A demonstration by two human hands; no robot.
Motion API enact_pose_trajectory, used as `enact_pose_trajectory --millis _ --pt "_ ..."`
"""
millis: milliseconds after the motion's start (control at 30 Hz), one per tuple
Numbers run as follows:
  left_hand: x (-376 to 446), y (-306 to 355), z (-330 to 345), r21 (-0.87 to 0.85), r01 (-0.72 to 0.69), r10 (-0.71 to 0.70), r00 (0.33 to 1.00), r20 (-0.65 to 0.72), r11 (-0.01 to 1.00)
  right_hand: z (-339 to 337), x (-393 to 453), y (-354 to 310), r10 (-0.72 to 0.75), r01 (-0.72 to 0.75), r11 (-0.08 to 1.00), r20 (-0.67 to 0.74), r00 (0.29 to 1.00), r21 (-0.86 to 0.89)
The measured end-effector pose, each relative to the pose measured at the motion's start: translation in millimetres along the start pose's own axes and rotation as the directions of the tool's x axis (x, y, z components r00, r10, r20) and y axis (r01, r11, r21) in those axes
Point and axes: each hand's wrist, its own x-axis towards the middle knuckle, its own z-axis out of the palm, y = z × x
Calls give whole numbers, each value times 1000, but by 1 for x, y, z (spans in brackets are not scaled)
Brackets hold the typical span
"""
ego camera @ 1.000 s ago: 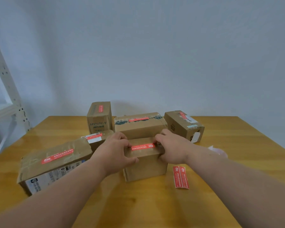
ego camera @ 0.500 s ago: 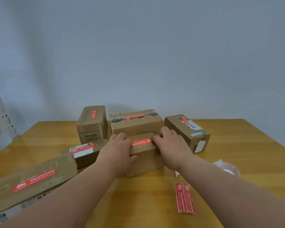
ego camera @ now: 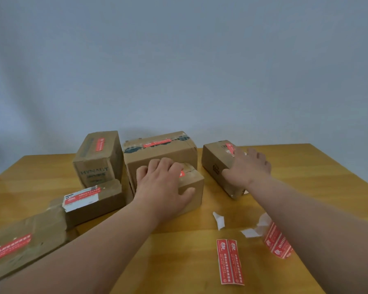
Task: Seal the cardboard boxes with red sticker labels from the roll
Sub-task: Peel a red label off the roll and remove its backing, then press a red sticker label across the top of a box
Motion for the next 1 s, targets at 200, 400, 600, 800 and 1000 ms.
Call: enact_pose_trajectory --millis 200,400,600,800,1000 --pt "21 12 6 -68 35 -31 998 53 997 9 24 20 207 -215 976 167 964 29" --pt "21 12 6 -115 70 -68 997 26 991 3 26 20 144 -154 972 73 987 175" --pt "13 13 -16 -189 113 -127 990 -61 975 -28 7 27 163 -122 948 -119 980 295" --pt "-14 12 -54 -361 178 -254 952 -173 915 -67 -45 14 -16 137 827 -221 975 545" --pt "-59 -14 -94 -710 265 -594 761 -261 653 -80 -122 -5 -426 371 754 -25 904 542"
